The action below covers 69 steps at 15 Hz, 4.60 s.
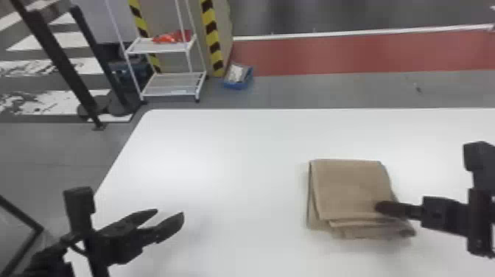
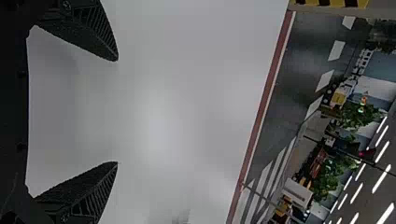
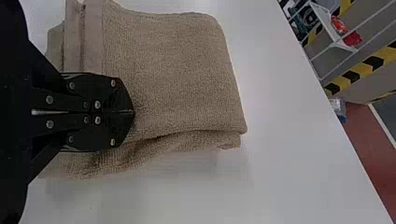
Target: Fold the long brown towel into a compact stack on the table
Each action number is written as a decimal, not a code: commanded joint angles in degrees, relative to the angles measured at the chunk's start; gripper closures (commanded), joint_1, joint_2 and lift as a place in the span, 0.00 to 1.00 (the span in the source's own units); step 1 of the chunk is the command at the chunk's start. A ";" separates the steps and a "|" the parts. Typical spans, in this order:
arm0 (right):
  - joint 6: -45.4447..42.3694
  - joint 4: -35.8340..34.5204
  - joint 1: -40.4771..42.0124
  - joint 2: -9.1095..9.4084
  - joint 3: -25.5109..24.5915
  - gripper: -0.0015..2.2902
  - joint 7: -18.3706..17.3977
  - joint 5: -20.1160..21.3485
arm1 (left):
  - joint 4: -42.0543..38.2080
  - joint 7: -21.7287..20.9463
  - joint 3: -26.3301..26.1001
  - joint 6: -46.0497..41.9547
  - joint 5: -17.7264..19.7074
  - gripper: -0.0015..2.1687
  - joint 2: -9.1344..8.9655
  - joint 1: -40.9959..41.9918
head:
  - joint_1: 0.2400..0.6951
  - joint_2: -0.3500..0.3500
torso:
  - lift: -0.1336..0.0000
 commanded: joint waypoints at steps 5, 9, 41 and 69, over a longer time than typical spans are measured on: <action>-15.72 2.83 -3.78 0.05 -4.93 0.85 -2.59 -10.38 | -7.93 0.76 -4.42 1.46 4.13 0.04 -1.23 2.74 | 1.00 0.67 | 0.07; -26.09 18.82 -10.46 0.05 -5.72 0.85 -3.82 -7.31 | -8.11 1.37 -9.78 1.98 5.36 0.04 -1.58 3.35 | 1.00 0.50 | 0.07; -104.66 2.12 34.01 0.05 5.71 0.01 -19.03 -7.84 | 1.12 -2.67 -2.84 -28.78 12.66 0.04 -6.04 6.60 | 1.00 0.52 | 0.07; -90.95 -4.91 40.07 0.05 9.84 0.04 -28.43 -7.13 | 3.23 20.80 -7.41 -48.82 0.79 0.04 -6.04 14.25 | 1.00 0.76 | 0.07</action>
